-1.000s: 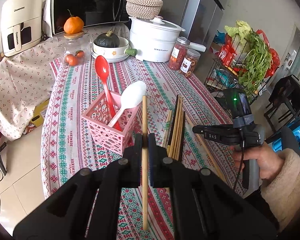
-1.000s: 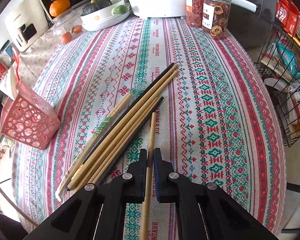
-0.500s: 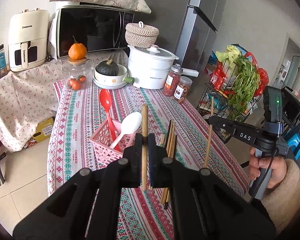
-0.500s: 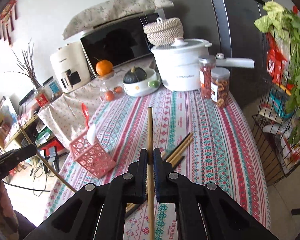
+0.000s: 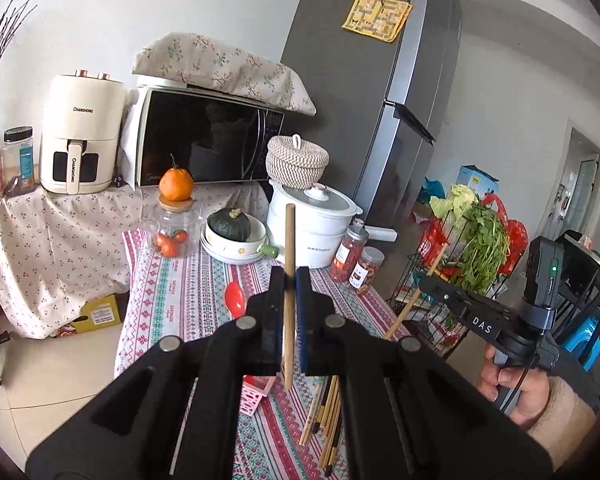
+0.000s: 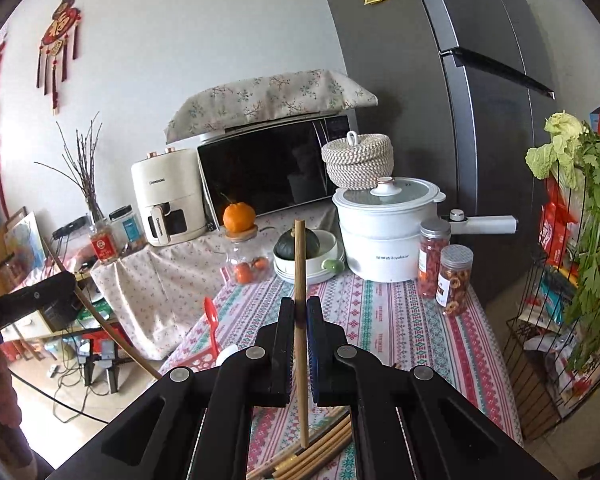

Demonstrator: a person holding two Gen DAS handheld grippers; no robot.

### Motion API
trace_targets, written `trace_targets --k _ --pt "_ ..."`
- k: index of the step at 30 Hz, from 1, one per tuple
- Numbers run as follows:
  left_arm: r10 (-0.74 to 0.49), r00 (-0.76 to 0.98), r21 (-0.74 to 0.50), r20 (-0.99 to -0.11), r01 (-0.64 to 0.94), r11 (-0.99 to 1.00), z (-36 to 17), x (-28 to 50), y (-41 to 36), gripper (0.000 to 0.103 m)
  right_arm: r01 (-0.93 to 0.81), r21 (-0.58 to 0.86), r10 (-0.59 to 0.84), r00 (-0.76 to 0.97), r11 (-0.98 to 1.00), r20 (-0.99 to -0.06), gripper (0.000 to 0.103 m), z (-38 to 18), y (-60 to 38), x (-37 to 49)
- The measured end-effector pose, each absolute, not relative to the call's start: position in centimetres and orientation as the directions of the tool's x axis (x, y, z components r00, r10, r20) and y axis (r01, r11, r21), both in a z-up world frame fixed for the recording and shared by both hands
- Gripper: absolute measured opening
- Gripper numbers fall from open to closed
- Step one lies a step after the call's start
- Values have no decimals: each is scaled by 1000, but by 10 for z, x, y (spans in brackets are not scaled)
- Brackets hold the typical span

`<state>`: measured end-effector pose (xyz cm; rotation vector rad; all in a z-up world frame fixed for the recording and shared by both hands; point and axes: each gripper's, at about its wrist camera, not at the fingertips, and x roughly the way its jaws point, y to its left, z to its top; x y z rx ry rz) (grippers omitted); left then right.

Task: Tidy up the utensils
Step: 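Insert both chopsticks into the pink basket with both tools and release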

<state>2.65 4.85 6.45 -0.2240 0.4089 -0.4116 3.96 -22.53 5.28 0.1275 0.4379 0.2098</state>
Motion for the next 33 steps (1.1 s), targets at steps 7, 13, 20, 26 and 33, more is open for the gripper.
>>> trace_targets --k 7,13,20,26,33 --pt "-371 878 -286 -303 287 914 69 38 64 6 -189 224 265 885 956 -384 6 62 -226 46" --pt "-345 833 -255 -433 253 933 39 77 57 6 -206 238 286 881 949 -377 6 63 -217 54" --pt "-334 760 -267 -557 217 939 7 101 52 6 -229 255 313 877 939 -364 6 64 -206 57" --pt "-305 746 -263 -592 179 948 -7 116 49 15 -254 303 353 872 919 -338 6 69 -203 59" --pt "-304 749 -297 -588 149 943 -1 105 56 59 -293 334 396 869 896 -298 6 75 -196 57"
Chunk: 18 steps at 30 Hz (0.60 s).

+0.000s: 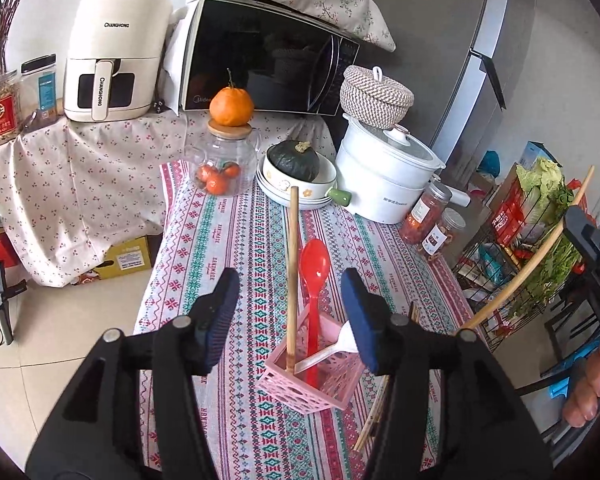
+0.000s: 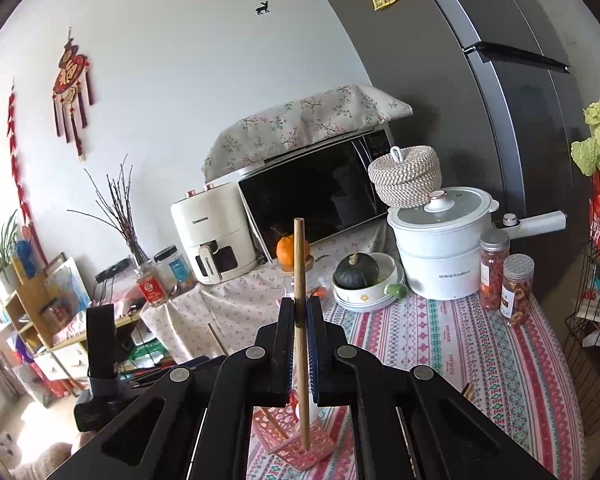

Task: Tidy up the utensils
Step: 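Insert both chopsticks into the pink basket with both tools and release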

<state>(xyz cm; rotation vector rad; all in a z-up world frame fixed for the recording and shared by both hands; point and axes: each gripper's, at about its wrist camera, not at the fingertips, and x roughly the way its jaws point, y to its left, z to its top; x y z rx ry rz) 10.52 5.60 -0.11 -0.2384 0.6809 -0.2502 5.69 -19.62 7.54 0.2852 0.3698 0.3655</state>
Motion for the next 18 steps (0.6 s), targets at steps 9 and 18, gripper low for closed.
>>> trace_targets --k 9,18 --pt "-300 699 -330 -649 97 939 -16 91 74 74 -316 362 428 856 877 -290 6 71 -171 74" --pt "-310 653 -327 -691 99 940 -32 86 77 74 -297 325 419 804 898 -422 6 23 -136 101"
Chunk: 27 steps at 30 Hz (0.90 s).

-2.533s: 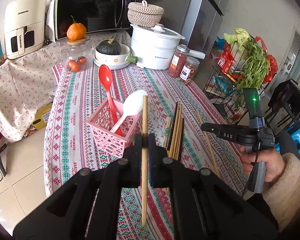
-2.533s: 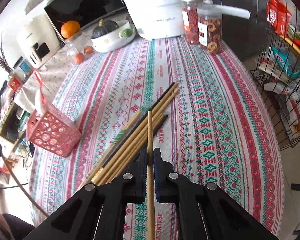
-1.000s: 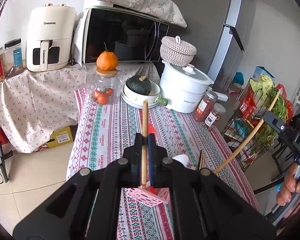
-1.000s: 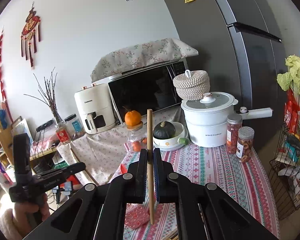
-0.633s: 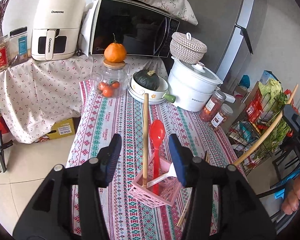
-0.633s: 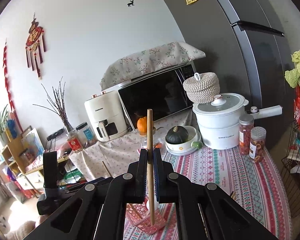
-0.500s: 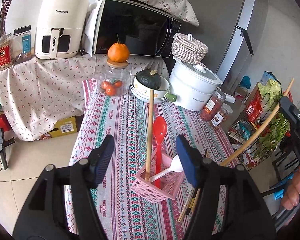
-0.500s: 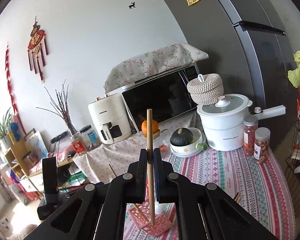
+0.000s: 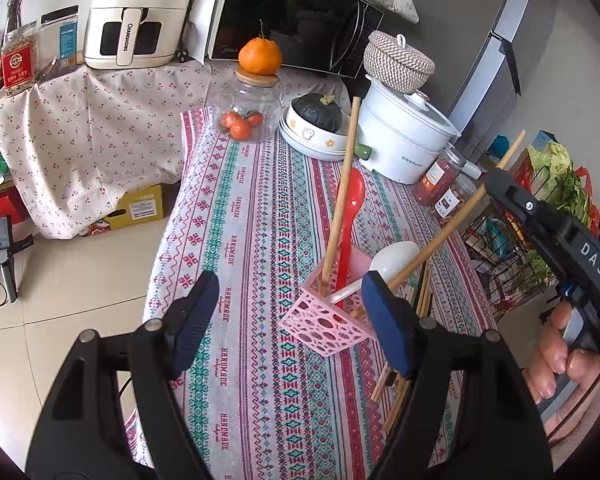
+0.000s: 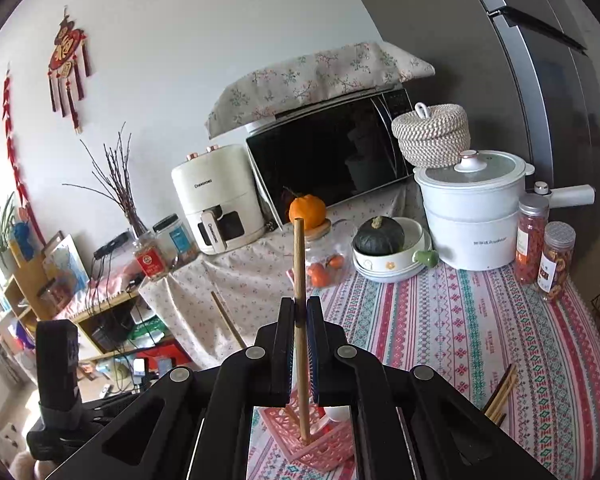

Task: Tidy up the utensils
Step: 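Insert both chopsticks into the pink basket with both tools and release, then move both tools back to the chopstick pile and grasp more chopsticks with the left tool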

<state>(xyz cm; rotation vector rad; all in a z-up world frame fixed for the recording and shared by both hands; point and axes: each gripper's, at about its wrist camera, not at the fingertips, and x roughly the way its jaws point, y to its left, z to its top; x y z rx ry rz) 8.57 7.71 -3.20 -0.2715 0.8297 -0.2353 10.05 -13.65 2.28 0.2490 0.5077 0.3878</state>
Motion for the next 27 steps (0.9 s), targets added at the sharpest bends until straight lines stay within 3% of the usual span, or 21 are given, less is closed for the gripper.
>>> trace_targets --k 8,11,13,19,27 --pt "-320 644 -324 -695 118 939 -32 84 73 74 -293 307 416 757 906 -504 7 -1 -127 117" --pt "-322 636 -319 -701 124 940 -33 84 71 75 -280 322 414 759 904 -503 24 2 -134 117" --pt "-323 632 -317 -704 127 940 -34 83 69 76 -276 333 415 769 902 -486 47 7 -141 115" --pt "-329 627 -301 -707 154 941 -32 78 60 80 -250 339 395 783 907 -480 74 19 -166 104" --pt "-340 591 -270 -731 207 940 -37 69 39 85 -172 325 336 755 930 -563 88 8 -210 92"
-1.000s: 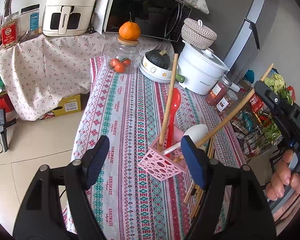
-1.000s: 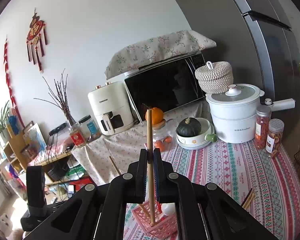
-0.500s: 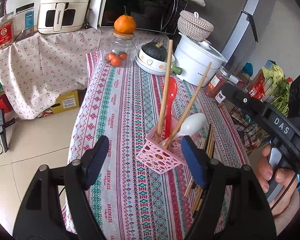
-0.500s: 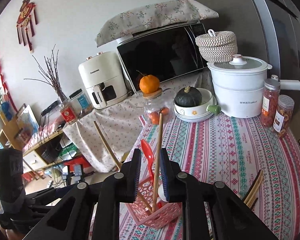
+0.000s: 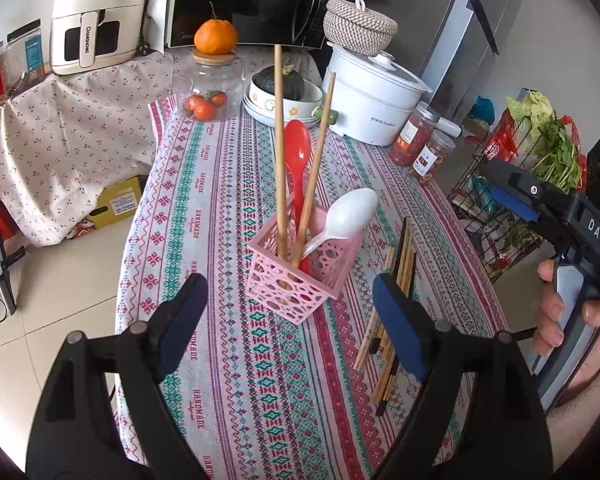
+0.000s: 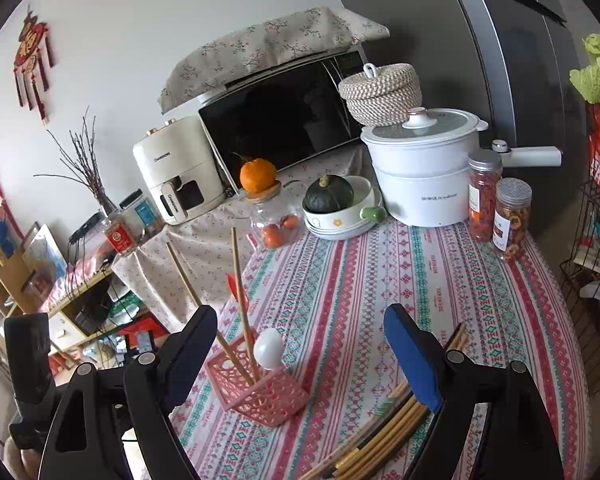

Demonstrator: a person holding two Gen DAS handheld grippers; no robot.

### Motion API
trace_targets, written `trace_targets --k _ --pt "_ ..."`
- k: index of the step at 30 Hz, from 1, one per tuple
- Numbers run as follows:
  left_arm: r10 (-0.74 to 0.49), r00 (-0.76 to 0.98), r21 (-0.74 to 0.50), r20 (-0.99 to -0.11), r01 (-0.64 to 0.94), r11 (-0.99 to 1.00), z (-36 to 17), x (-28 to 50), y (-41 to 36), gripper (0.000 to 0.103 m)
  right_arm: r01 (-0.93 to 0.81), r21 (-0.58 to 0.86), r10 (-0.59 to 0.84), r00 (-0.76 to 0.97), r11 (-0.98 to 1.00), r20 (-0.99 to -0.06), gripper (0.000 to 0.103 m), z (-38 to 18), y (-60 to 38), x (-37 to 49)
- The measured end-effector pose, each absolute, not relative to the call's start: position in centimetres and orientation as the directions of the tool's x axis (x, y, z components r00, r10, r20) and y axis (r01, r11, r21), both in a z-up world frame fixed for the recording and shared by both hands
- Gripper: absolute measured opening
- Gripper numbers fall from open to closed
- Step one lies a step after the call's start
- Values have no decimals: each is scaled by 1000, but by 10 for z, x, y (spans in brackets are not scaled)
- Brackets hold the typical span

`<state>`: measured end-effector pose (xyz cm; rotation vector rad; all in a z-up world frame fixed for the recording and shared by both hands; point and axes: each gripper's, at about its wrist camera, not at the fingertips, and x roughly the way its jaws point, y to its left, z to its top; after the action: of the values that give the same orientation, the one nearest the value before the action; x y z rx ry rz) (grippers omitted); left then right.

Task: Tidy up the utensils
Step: 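Move both tools back to the chopstick pile and grasp more chopsticks with the left tool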

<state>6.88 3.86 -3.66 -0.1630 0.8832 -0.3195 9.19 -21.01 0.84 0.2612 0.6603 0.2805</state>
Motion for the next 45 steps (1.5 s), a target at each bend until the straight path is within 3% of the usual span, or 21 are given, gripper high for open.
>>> trace_targets --k 11,26,29,31,34,45 --pt "-304 519 -151 -799 316 937 -53 56 -27 91 82 240 141 615 967 -776 89 -32 -289 83" --pt "-268 458 -71 -848 402 913 -53 95 -135 90 179 146 45 474 973 -880 89 -58 -350 87" --pt "-246 438 -50 -864 412 910 -63 116 -159 72 205 176 66 453 963 -889 89 -64 -360 92" --pt "-217 404 -32 -889 417 908 -77 132 -172 46 219 181 69 440 959 -895 89 -67 -366 96" --pt "-184 341 -36 -922 397 917 -100 154 -180 25 230 178 65 429 957 -901 89 -69 -371 100" --pt "-113 280 3 -953 381 925 -138 180 -198 18 213 185 84 410 959 -908 89 -76 -374 117"
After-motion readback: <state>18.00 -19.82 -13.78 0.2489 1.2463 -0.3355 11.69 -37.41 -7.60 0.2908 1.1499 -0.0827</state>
